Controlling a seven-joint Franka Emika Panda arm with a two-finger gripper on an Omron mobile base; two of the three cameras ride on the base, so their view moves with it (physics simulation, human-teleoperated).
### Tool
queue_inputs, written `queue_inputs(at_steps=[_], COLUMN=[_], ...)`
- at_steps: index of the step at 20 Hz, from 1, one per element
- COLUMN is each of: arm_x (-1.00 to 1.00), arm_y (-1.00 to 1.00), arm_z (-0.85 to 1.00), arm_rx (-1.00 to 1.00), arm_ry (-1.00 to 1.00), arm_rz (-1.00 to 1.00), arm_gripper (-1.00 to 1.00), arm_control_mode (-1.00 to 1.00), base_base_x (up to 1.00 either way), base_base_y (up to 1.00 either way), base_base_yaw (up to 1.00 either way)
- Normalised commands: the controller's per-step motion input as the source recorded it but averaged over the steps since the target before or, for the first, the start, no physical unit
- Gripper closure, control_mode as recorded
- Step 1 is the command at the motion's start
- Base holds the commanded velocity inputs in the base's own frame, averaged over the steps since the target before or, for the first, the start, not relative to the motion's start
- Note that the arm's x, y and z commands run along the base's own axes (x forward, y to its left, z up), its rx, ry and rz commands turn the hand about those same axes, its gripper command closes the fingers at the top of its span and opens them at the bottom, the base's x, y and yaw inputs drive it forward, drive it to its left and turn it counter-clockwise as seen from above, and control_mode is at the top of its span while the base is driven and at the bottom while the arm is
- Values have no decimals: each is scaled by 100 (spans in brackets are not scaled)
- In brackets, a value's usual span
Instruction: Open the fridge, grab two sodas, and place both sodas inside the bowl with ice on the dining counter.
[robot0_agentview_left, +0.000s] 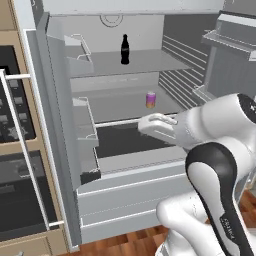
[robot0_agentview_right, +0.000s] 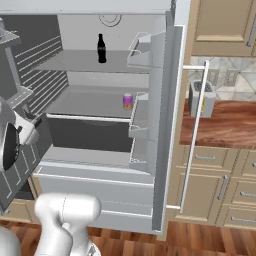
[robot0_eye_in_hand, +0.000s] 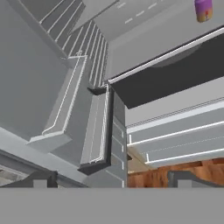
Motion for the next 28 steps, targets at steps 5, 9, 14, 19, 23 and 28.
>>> queue_inputs(at_steps=[5,9,14,19,23,28], arm_x=[-52,-42,-12,14,4,9], arm_y=[-71,-72,-46,-5,3,0], arm_z=[-59,-27,-9,-28,-22,-3], arm_rx=[-12,-20,-25,-17,-13,-3], arm_ry=[4,0,1,-4,1,4], arm_rz=[-12,-7,-2,3,1,0], arm_gripper=[-100,-100,-100,-100,-100,-100], arm_control_mode=[-100,-100,-100,-100,-100,100], base_base_x=[0,0,0,0,0,19], base_base_y=[0,0,0,0,0,3], base_base_yaw=[0,0,0,0,0,-2])
